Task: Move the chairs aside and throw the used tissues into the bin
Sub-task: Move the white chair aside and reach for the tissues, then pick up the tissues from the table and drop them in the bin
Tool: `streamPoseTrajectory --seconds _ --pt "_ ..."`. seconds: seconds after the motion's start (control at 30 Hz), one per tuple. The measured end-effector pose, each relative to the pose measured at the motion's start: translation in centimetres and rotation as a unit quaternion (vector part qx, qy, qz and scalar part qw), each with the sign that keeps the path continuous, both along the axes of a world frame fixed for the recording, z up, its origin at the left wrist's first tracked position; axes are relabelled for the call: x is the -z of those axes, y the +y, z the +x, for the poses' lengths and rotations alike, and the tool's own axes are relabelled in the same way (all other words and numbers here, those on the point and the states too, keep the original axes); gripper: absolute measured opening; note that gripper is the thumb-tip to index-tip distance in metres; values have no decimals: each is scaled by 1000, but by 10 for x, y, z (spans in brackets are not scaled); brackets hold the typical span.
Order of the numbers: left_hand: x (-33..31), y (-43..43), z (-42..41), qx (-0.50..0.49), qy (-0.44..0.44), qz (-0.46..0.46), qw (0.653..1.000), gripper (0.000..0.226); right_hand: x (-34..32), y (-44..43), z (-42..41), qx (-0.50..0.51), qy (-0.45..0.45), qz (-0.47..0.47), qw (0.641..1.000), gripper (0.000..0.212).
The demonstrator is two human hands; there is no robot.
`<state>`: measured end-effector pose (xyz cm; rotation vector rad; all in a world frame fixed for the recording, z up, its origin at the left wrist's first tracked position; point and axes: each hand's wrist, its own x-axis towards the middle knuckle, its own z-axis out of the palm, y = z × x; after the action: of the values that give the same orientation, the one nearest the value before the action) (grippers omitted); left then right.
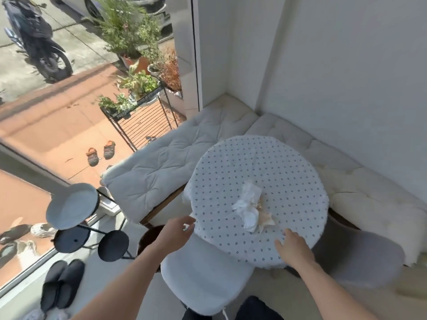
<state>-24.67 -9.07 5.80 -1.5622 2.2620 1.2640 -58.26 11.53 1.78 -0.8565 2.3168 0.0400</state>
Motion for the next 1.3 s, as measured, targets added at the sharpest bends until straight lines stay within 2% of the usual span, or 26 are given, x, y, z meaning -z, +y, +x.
streamPoseTrajectory --seconds 0.2,0.37,0.57,0.7,0.87,1.0,1.13,1.3 --pt "16 -38 -39 77 -9 37 996 37 -2 -10 16 68 -17 -14 997 56" --pt "34 -53 -86 94 -19 49 994 35 15 -27 4 98 -41 -22 994 52" --pt "69 -54 -139 63 -34 76 995 31 51 -46 -21 149 -77 -42 985 51" --pt "95 -55 -171 9 -31 91 995 27 81 -55 -35 193 -97 -49 975 53" --pt "119 -62 -218 -52 9 90 995 24 110 -68 -49 241 -115 -83 960 44" --pt "139 -65 -251 -72 7 70 995 39 122 -74 -54 275 -130 -92 948 41" --pt "155 -67 -275 -97 -1 65 993 49 137 -76 -59 309 -136 -107 935 28" --pt "164 -68 -286 -101 -8 33 994 18 136 -73 -61 315 -114 -131 933 18"
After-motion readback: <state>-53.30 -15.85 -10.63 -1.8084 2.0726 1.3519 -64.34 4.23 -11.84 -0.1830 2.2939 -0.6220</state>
